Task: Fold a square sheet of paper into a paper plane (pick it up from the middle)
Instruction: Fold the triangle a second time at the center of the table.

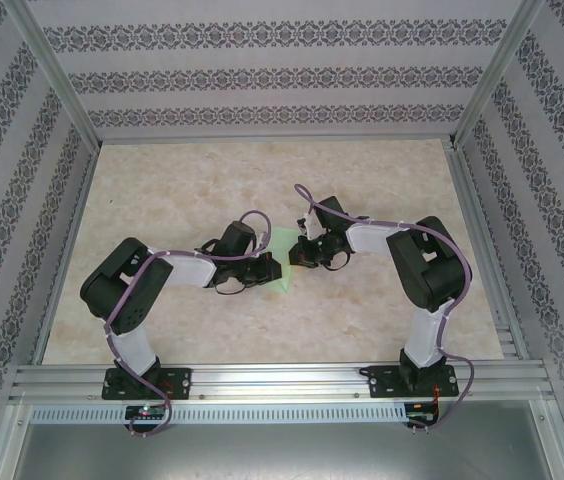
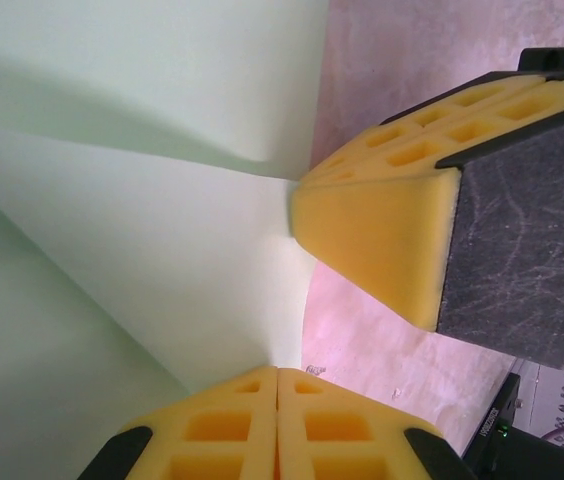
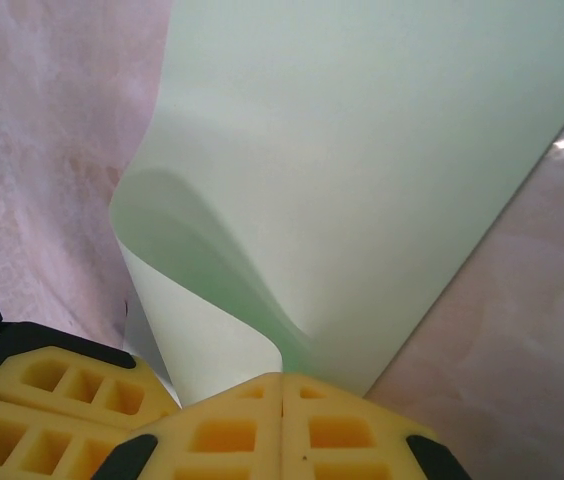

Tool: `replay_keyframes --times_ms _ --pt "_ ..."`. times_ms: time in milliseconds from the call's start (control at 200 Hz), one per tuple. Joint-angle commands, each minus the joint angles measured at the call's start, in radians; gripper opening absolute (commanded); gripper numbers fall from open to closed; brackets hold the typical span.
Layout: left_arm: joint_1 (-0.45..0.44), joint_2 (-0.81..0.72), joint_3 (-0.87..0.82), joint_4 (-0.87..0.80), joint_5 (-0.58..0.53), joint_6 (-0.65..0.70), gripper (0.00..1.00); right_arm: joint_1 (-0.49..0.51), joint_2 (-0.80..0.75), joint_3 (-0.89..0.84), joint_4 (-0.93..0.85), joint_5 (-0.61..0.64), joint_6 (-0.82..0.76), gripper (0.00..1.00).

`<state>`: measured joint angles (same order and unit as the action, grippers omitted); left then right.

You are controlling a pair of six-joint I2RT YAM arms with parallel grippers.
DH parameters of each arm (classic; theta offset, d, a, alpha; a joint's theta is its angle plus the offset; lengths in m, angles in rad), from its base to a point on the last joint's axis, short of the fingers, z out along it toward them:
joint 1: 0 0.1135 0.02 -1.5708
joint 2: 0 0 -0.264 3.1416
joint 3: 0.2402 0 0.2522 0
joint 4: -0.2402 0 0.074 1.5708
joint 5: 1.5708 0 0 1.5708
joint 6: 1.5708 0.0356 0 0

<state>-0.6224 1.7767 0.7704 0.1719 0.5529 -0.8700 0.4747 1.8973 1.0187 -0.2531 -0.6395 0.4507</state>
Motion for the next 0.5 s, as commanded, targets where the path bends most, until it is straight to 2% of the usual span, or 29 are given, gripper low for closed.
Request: replay_keyframes --times_ms 0,495 --pt "-0.011 0.006 0.026 0.035 0.017 0.003 0.08 -0.015 -0.015 -0.006 0.011 0.023 0.001 0.06" --pt "-0.012 0.021 0.036 0.022 0.012 0.005 0.08 -0.017 -0.009 -0.002 0.003 0.031 -0.001 0.06"
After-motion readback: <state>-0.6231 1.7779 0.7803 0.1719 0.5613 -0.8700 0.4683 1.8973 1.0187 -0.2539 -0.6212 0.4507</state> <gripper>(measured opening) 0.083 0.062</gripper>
